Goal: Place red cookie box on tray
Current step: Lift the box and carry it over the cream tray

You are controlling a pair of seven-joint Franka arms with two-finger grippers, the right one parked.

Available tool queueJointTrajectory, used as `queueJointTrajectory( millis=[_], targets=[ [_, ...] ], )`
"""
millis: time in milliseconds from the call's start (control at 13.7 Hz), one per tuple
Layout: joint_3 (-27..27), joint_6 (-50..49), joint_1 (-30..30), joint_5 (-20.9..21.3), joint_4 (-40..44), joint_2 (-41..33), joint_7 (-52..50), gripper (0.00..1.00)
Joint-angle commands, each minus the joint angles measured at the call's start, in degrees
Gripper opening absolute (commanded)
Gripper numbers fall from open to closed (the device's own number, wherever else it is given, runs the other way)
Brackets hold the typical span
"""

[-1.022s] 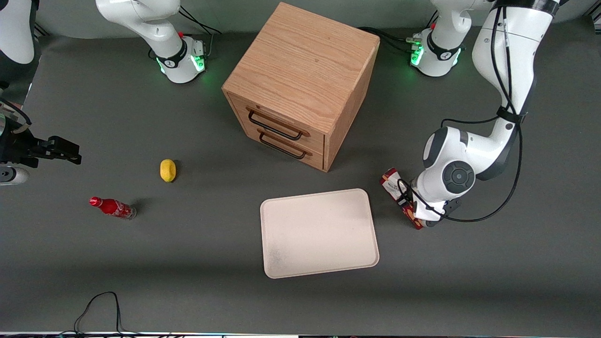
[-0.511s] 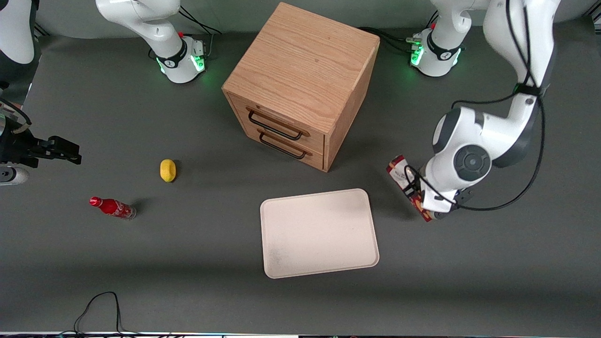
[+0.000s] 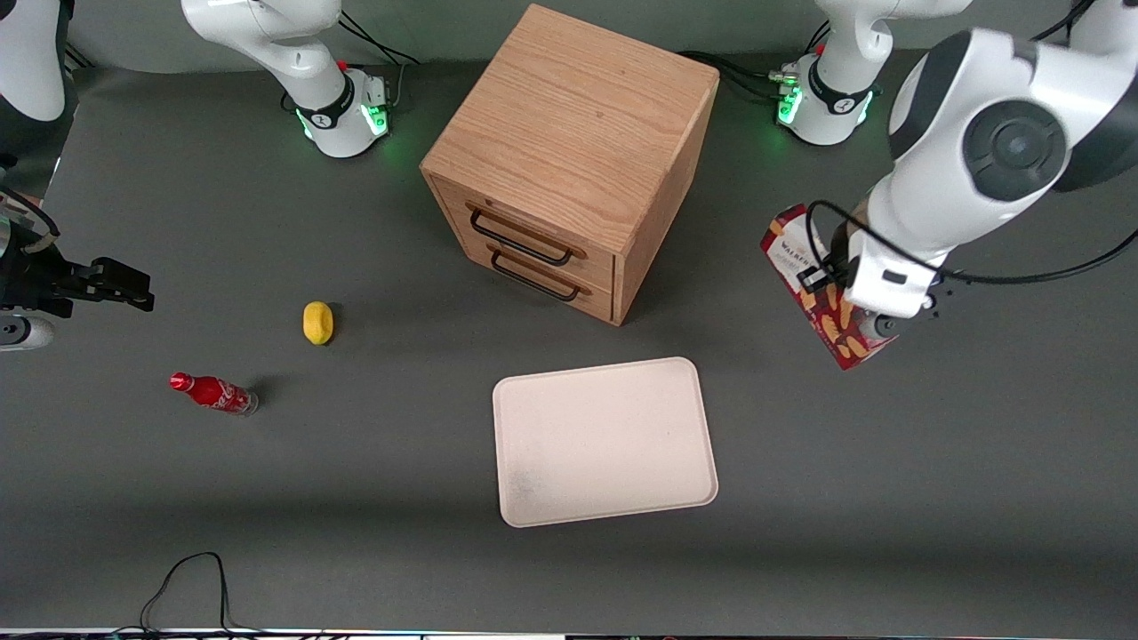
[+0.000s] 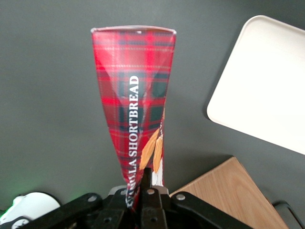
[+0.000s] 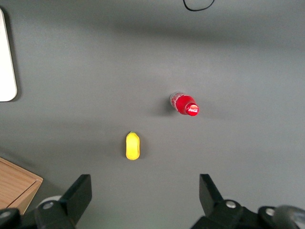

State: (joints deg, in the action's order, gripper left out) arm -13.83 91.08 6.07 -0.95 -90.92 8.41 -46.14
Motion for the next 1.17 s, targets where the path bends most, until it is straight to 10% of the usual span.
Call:
queueJointTrajectory(
  millis=[0,584,1096],
  targets=[
    [0.12,-2.22,-0.26,-0.89,3.21,1.17,2.19,0.0],
    [-3.04,-1.69,3.42,-0.81,20.13,16.25,1.4,0.0],
    [-2.69,0.4,15.64,9.92,42.5,35.89,2.63,0.0]
  ],
)
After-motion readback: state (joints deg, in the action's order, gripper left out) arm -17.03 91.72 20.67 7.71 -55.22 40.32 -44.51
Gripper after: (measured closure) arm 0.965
